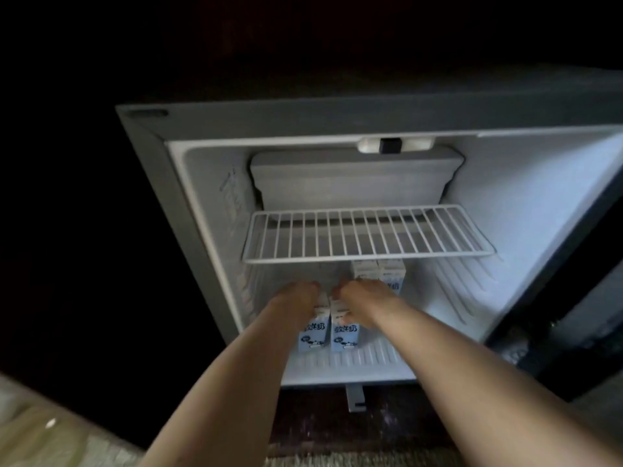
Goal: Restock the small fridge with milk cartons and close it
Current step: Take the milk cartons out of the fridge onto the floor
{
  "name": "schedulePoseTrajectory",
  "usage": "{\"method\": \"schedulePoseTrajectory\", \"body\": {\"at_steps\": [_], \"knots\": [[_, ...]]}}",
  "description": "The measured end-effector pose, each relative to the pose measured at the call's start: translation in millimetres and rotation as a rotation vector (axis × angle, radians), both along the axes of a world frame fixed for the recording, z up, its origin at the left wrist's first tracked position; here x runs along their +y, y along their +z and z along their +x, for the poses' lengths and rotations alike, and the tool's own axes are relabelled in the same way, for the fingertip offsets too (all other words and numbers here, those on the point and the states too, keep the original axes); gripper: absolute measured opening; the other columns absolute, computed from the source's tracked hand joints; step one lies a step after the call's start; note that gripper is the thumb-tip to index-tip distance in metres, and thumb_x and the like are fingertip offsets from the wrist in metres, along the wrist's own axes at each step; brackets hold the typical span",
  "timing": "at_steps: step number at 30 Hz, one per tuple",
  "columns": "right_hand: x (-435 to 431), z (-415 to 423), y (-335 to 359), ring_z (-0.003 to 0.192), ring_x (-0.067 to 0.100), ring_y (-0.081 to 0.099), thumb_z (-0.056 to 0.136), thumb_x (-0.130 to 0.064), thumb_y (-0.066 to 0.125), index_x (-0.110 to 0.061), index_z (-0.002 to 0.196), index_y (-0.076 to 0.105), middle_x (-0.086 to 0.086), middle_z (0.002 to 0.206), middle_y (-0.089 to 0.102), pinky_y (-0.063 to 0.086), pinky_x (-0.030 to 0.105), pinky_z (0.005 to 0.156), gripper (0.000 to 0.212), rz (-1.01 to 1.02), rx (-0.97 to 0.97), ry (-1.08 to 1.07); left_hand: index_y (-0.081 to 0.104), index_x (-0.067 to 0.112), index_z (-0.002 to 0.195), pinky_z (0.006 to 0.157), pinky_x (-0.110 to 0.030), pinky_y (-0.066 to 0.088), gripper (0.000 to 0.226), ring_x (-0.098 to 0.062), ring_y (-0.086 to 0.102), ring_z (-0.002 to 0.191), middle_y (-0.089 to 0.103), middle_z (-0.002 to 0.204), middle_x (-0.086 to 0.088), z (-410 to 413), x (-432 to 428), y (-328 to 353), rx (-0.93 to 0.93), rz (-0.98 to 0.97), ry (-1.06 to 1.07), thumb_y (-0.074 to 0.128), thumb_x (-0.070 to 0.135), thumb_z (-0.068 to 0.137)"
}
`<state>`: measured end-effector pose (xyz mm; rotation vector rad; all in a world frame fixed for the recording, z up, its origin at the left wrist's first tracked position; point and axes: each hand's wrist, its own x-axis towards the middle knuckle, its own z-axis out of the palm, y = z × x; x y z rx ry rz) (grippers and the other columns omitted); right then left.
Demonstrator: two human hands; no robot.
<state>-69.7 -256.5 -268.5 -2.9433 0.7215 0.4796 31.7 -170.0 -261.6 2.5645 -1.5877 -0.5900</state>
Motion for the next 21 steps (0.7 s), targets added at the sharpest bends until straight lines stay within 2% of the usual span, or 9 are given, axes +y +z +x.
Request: {"method": "schedulePoseTrajectory", "body": {"at_steps": [2,5,8,14,16,19,21], "knots": [[10,-4,9,0.113,0.027,0.058,0.088,-0.028,0.063,-0.013,0.134,0.048,0.009,0.127,0.058,0.047,0.039,0.096,0.051,0.028,0.114,-0.008,0.045,0.003,0.133,0.099,-0.033,0.046,0.036,-0.030,0.050,0.124,0.051,0.136,-0.016,-14,12,8,-0.102,0.130,-0.068,0.045,0.014,0.098],[26,-9,23,0.113,0.029,0.057,0.088,-0.034,0.062,-0.006,0.134,0.047,0.011,0.127,0.057,0.047,0.039,0.096,0.057,0.015,0.255,0.003,0.049,0.006,0.128,0.098,-0.032,0.043,0.035,-0.027,0.055,0.118,0.057,0.129,-0.012,-26,25,26,-0.097,0.182,-0.073,0.054,0.014,0.094],[38,-20,42,0.117,0.030,0.054,0.090,-0.037,0.059,-0.003,0.138,0.042,0.013,0.134,0.052,0.047,0.038,0.095,0.061,0.031,0.291,0.000,0.049,0.006,0.129,0.096,-0.029,0.044,0.038,-0.025,0.057,0.116,0.057,0.128,-0.009,-32,39,40,-0.095,0.182,-0.125,0.055,0.016,0.094],[66,-64,78,0.123,0.030,0.050,0.089,-0.037,0.060,-0.006,0.142,0.037,0.011,0.141,0.047,0.044,0.040,0.101,0.065,0.074,0.222,-0.023,0.038,0.010,0.140,0.100,-0.031,0.041,0.050,-0.024,0.053,0.121,0.051,0.137,-0.008,-59,74,79,-0.105,0.167,-0.307,0.055,0.024,0.094],[77,-81,94,0.117,0.027,0.053,0.090,-0.038,0.060,-0.008,0.140,0.040,0.010,0.138,0.050,0.046,0.037,0.095,0.062,0.088,0.186,-0.009,0.036,0.012,0.141,0.101,-0.029,0.038,0.051,-0.023,0.049,0.125,0.047,0.141,-0.005,-68,86,90,-0.091,0.137,-0.337,0.054,0.025,0.095],[89,-108,119,0.093,0.020,0.054,0.090,-0.041,0.058,-0.009,0.128,0.049,0.007,0.119,0.058,0.044,0.031,0.076,0.050,0.068,0.112,0.009,0.038,0.015,0.139,0.099,-0.028,0.037,0.048,-0.021,0.048,0.124,0.046,0.141,-0.002,-78,100,111,-0.053,0.044,-0.353,0.054,0.027,0.095],[97,-126,135,0.092,0.020,0.056,0.088,-0.049,0.056,-0.011,0.120,0.052,0.005,0.111,0.059,0.047,0.034,0.079,0.049,0.016,0.046,0.028,0.043,0.015,0.134,0.091,-0.025,0.038,0.043,-0.020,0.051,0.118,0.050,0.135,-0.002,-82,106,124,-0.033,-0.027,-0.362,0.054,0.027,0.094]]}}
